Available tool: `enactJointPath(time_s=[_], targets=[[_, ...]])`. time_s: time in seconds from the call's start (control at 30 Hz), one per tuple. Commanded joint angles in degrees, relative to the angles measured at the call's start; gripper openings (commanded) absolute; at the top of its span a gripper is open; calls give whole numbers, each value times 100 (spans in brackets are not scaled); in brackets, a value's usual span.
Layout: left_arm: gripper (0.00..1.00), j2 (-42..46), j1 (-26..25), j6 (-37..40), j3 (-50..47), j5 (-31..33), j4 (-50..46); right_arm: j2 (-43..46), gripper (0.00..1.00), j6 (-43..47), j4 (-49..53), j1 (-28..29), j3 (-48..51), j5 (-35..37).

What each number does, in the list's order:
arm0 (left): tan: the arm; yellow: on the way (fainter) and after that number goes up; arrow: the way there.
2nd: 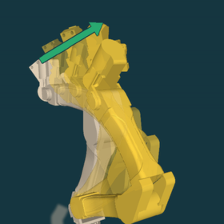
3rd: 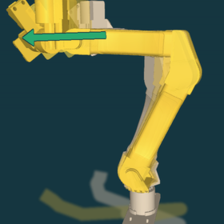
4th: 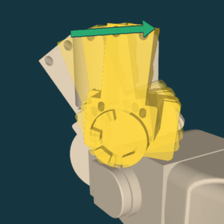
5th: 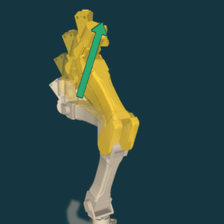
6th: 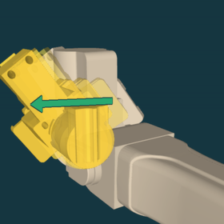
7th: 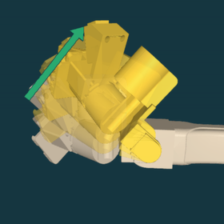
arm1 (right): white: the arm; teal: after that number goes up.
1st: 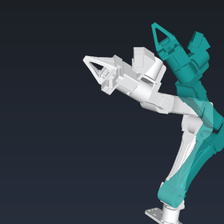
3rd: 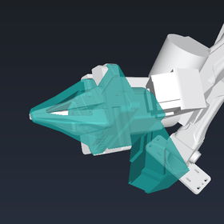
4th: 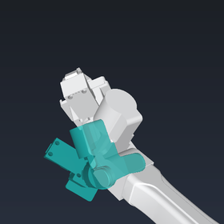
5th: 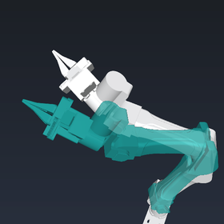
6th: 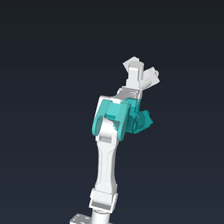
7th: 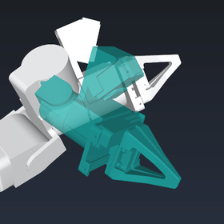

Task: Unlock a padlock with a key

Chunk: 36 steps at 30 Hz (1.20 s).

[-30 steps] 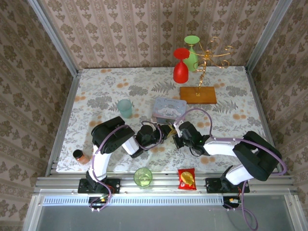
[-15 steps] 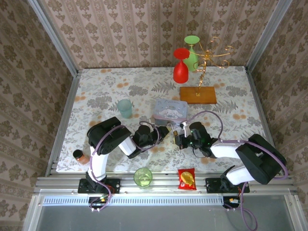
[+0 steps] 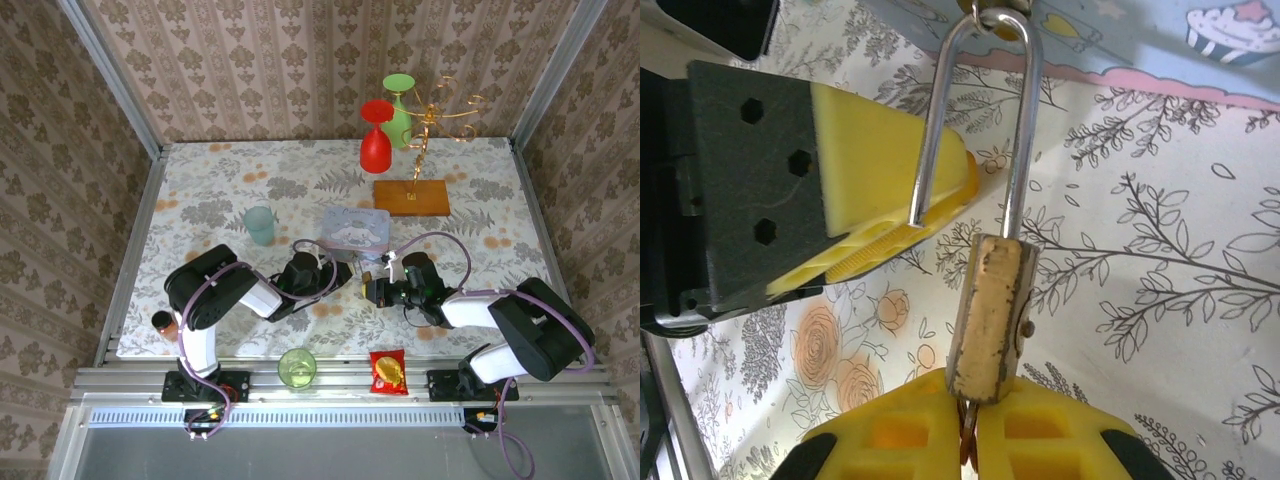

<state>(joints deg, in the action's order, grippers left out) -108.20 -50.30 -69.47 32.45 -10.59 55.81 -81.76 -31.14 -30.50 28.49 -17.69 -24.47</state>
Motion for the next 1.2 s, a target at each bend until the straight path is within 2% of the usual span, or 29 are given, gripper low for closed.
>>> enactJointPath(time_s=[0.0, 0.07, 0.13, 0.17, 0.23, 0.37, 0.53, 0.6, 0.97, 1.17], targets=[[23, 249, 95, 418, -59, 394, -585, -2, 12, 12, 425, -28, -87, 83], [26, 670, 66, 731, -12, 624, -1122, 53, 14, -10, 500, -28, -81, 109], [39, 971, -29, 1167, 221, 795, -1781, 55, 15, -64, 523, -27, -85, 111], [42, 1036, -91, 1412, 400, 834, -2088, 39, 15, -82, 555, -28, -93, 121], [43, 962, -177, 1712, 707, 787, -2402, -12, 15, -104, 636, -27, -120, 197], [42, 553, -264, 2017, 1159, 694, -2724, -133, 19, -177, 701, -36, -120, 319], [29, 338, -301, 2116, 1229, 790, -2954, -185, 22, -327, 914, -53, -127, 496], [28, 406, -354, 2228, 1255, 952, -3212, -156, 23, -349, 1067, -71, -149, 636], [31, 786, -382, 2210, 1130, 1041, -3267, 670, 37, -132, 2163, -39, -764, 1351], [35, 1323, -340, 2259, 1073, 1053, -3422, 467, 41, 59, 2378, 53, -1401, 1408]])
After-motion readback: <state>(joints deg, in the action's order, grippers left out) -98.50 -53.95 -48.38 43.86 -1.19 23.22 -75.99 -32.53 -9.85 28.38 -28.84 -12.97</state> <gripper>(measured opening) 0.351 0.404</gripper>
